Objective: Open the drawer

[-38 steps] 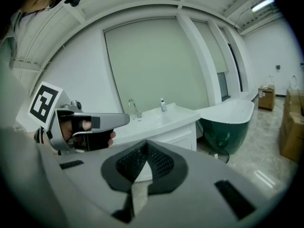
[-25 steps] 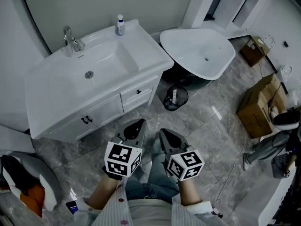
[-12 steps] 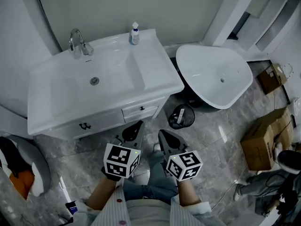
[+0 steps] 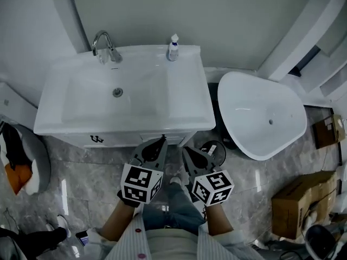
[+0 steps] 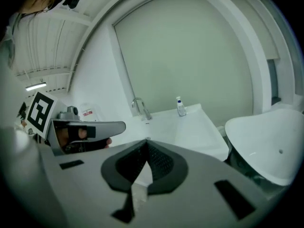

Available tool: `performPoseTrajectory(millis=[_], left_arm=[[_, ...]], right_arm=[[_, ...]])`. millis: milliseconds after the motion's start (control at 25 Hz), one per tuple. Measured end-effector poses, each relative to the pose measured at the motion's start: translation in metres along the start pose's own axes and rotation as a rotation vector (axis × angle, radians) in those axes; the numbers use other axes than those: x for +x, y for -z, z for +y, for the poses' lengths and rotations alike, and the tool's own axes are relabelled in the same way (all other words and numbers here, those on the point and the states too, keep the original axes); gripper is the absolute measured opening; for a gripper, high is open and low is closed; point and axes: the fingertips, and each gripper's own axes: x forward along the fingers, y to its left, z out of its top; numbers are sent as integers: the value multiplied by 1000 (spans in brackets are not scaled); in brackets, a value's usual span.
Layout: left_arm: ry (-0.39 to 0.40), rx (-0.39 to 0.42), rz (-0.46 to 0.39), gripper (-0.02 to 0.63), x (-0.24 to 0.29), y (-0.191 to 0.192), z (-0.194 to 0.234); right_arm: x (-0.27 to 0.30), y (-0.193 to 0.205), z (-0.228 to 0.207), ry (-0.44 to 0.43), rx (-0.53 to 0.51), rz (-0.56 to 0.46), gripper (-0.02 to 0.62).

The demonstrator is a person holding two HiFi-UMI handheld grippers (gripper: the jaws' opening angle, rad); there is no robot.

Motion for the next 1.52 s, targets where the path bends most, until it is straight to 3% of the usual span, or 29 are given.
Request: performPoseTrajectory(millis=[360,600,1520], left_arm=[[-193,-79,-16,15,8,10,10],[-255,-120,-12,17,6,27,17],[-196,-161,38,16,22,115,49]], right_arm=[[18,3,-16,-178,-63,93,8],[27,19,-15,-236,-89,149,8],[72,94,-24,-142,-36,201,8]])
